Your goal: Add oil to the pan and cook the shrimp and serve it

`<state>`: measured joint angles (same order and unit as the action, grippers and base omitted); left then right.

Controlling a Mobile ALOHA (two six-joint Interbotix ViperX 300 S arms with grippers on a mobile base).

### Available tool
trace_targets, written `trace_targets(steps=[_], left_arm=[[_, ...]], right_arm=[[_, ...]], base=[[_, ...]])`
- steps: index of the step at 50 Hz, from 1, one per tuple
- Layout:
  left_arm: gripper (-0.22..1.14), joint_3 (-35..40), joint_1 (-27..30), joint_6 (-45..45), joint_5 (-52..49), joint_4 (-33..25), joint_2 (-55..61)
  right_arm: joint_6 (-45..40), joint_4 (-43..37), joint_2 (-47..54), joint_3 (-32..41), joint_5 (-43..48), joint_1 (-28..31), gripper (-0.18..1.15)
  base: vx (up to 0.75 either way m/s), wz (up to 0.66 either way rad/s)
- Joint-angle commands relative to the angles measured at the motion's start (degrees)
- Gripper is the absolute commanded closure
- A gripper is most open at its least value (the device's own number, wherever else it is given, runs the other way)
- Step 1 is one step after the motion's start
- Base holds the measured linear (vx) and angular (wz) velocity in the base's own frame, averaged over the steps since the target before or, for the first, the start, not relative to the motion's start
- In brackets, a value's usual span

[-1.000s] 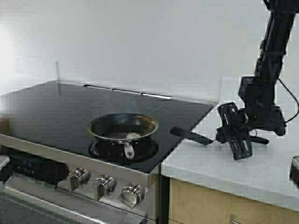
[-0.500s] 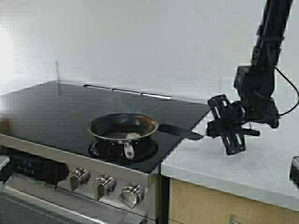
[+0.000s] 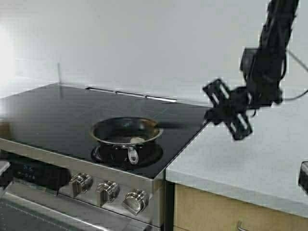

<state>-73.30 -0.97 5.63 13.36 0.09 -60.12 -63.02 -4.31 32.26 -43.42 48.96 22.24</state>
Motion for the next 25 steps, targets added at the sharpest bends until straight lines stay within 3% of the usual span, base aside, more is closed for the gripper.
trace_targets(steps=[1, 17, 25], left_arm=[[0.89, 0.5, 0.1, 0.1, 0.2, 0.0, 0.4], [0.89, 1.1, 0.1, 2.3, -4.6, 0.0, 0.5], [0.89, 2.4, -2.8, 2.3, -8.9, 0.0, 2.8]], right_arm=[[5.3, -1.8, -8.4, -1.8, 0.8, 0.0, 0.89], [19.2, -3.3, -20.5, -6.9, 1.5, 1.8, 0.89], [21.1, -5.5, -23.9, -11.1, 9.6, 3.4, 0.89]], base=[[0.0, 0.0], [0.0, 0.0], [0.0, 0.0]])
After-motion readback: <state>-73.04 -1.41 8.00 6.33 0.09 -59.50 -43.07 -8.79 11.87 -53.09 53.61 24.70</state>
